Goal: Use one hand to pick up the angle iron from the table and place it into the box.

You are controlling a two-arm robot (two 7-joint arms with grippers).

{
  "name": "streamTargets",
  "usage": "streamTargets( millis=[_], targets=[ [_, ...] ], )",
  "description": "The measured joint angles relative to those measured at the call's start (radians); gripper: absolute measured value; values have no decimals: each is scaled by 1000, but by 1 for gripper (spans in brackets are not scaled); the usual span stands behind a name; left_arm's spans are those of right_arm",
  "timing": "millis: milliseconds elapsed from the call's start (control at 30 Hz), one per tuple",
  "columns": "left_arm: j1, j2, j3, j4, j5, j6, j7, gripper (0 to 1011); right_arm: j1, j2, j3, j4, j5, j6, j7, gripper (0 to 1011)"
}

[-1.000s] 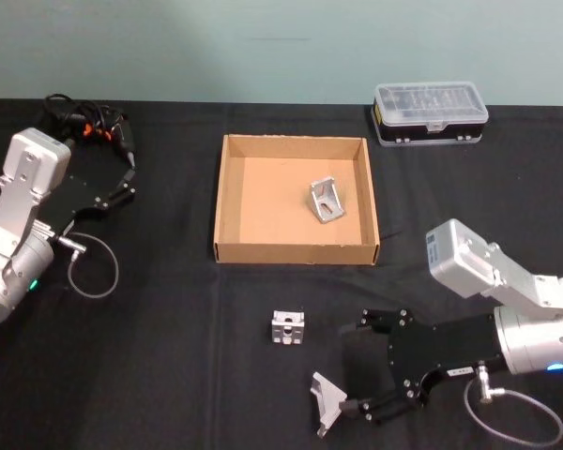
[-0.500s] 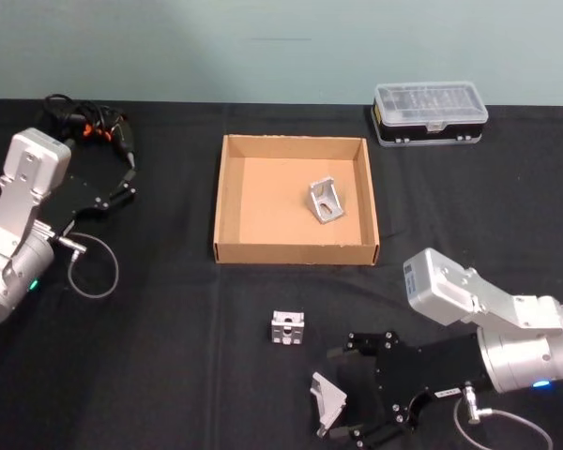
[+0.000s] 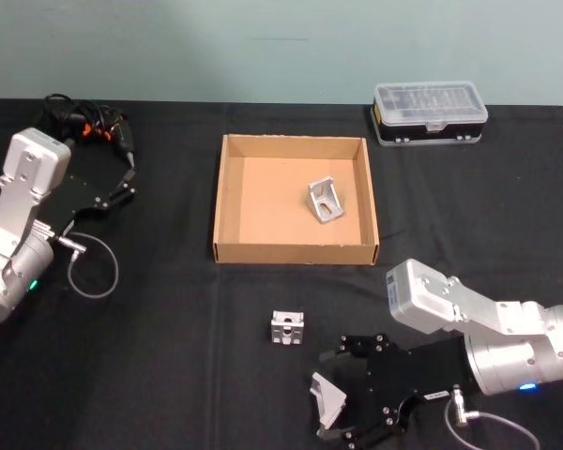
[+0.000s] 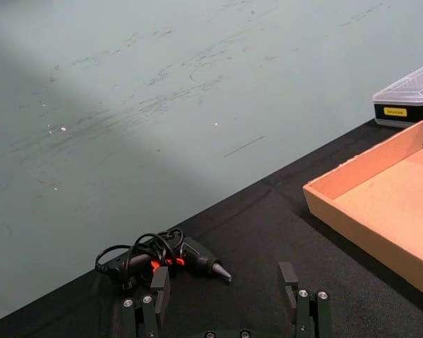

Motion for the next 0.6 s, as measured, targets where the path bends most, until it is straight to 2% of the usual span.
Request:
streamTargets(
  millis=[600],
  targets=[
    [0,0,0,0,0,0,0,1000,17,-36,-34,26,-18,14,-12,1004]
  ],
)
